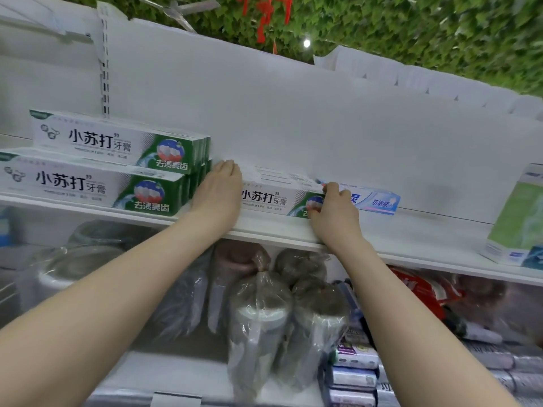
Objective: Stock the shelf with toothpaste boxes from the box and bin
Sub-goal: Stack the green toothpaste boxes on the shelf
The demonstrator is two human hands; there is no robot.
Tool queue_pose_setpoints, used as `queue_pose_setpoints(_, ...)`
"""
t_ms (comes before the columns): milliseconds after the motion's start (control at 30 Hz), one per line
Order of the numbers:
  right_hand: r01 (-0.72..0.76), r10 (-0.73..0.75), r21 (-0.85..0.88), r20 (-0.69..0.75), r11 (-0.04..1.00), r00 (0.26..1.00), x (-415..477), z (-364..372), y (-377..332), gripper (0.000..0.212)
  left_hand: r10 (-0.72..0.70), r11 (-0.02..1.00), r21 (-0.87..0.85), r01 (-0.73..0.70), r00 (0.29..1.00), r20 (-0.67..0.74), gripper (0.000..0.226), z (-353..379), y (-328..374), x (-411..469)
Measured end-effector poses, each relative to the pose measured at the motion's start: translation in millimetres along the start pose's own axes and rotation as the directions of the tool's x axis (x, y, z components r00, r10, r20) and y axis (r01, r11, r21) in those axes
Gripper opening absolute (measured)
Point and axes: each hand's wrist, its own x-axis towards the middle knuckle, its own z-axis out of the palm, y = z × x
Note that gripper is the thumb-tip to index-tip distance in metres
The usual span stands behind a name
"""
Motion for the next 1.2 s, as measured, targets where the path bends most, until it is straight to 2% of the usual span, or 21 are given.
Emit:
queue_pose_setpoints(67,0.011,-0.011,0.013,-0.056,1.000,0.998,-11.4,-3.5,-1.4,0.048,0.030,0.999,-0.032,-0.032,0.999,-0.041,0.061,-3.0,7.0,-10.7)
queue_pose_setpoints(200,0.138,-0.128,0.044,-0.173,0.989,0.977,-48.0,-13.3,-9.0,0.038,0.085,0.991,-0.096,-0.092,0.994,-0.076,0.049,-8.7,20.7,-47.2)
queue_pose_setpoints(367,0.261,-0.243,0.078,-0.190,0.962,0.951,-110.5,-19.3,-14.8,0.038,0.088,0.978,-0.171,-0.116,0.983,-0.163,0.037,-27.1,32.1,-109.0)
queue_pose_setpoints(500,0.324,-0.295,0.129,-0.205,0.937,0.934,-160.2,-9.4,-11.7,0.033,0.071,0.981,-0.169,-0.093,0.989,-0.133,0.035,-32.1,27.1,-165.7)
queue_pose_setpoints(767,0.310,-0.331,0.234,0.054,0.922,0.942,-284.0,36.3,-28.9,0.032,-0.114,0.986,-0.107,0.128,0.985,0.128,0.037,-37.4,-29.5,-304.5)
queue_pose_setpoints(900,0.288,-0.335,0.251,0.169,0.924,0.927,-341.3,69.1,-51.9,0.032,-0.155,0.983,-0.062,0.174,0.961,0.227,0.039,-38.6,-69.5,-357.4)
queue_pose_setpoints(1200,0.222,-0.297,0.248,0.322,0.943,0.899,-445.3,157.6,-147.5,0.035,-0.177,0.980,-0.028,0.197,0.926,0.334,0.037,-54.3,-201.6,-450.3)
